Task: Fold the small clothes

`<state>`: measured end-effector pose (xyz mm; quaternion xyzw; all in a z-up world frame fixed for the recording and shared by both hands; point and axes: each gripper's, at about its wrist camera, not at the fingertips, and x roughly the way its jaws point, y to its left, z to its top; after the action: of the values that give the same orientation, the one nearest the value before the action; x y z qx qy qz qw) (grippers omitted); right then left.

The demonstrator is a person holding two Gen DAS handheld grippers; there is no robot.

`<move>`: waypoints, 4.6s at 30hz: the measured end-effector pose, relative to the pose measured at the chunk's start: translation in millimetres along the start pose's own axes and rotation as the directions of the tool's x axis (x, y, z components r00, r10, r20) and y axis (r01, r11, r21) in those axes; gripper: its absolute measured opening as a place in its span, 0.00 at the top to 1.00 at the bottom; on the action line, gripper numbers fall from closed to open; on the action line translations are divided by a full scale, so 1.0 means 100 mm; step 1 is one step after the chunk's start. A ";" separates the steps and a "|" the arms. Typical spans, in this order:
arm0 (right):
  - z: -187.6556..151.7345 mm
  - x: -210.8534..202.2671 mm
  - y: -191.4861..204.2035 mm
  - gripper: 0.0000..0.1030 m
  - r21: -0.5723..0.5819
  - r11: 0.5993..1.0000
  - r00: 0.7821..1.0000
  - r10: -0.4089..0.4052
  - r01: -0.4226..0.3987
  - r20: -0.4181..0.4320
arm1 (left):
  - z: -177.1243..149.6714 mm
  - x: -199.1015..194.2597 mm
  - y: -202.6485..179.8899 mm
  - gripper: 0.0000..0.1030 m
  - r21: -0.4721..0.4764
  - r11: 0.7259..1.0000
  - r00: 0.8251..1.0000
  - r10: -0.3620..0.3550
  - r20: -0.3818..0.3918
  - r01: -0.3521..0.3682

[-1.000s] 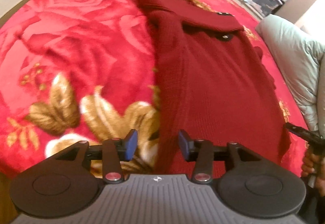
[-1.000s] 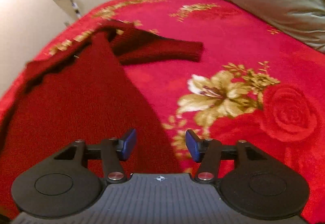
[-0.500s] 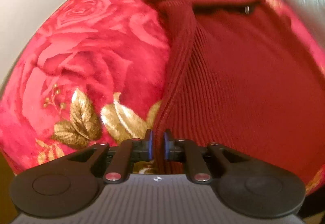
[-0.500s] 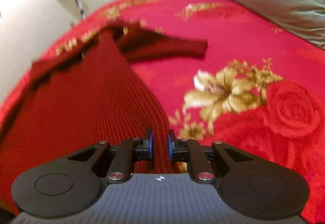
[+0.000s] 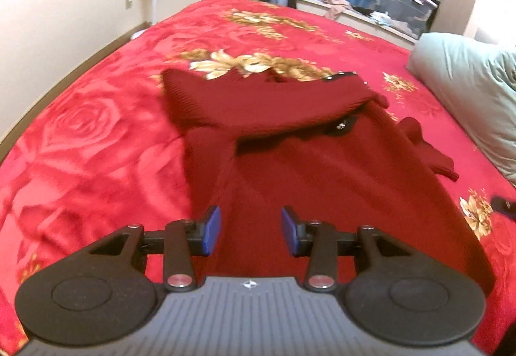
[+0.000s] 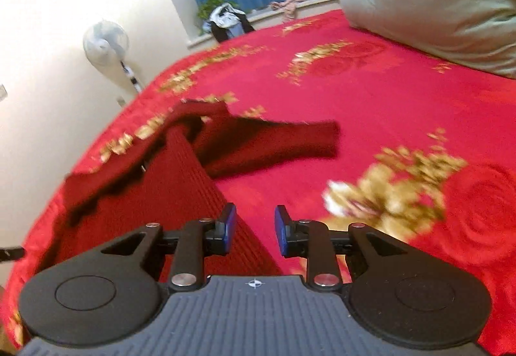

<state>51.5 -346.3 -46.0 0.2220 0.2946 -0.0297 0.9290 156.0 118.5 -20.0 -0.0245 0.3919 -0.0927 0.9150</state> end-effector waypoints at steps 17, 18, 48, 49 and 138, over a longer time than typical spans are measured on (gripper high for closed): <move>0.55 2.00 0.14 0.87 0.276 0.954 0.981 -0.071 0.120 -0.183 | 0.24 0.44 0.01 0.55 -0.033 0.999 0.999 -0.027 -0.038 0.026; 0.62 2.01 0.14 0.88 0.242 0.962 0.982 -0.084 0.125 -0.172 | 0.26 0.46 0.02 0.55 -0.033 0.999 0.999 -0.026 -0.038 0.024; 1.69 1.35 -1.91 0.73 0.281 0.745 0.774 -0.633 0.605 0.009 | 0.32 0.56 0.09 0.55 -0.027 1.000 0.999 -0.012 -0.041 0.011; 1.67 1.32 -1.84 0.72 0.274 0.794 0.820 -0.572 0.543 0.033 | 0.32 0.55 0.08 0.55 -0.029 0.999 0.999 -0.014 -0.038 0.013; -0.60 0.08 0.01 0.45 -0.292 0.956 0.976 -0.092 0.032 -0.195 | -0.22 -0.20 0.94 0.58 -0.231 0.972 0.992 -0.060 -0.110 0.033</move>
<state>26.2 -319.1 -94.4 0.0771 0.3974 0.0074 0.9144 140.6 215.2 -32.5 -0.1335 0.4519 -0.0696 0.8792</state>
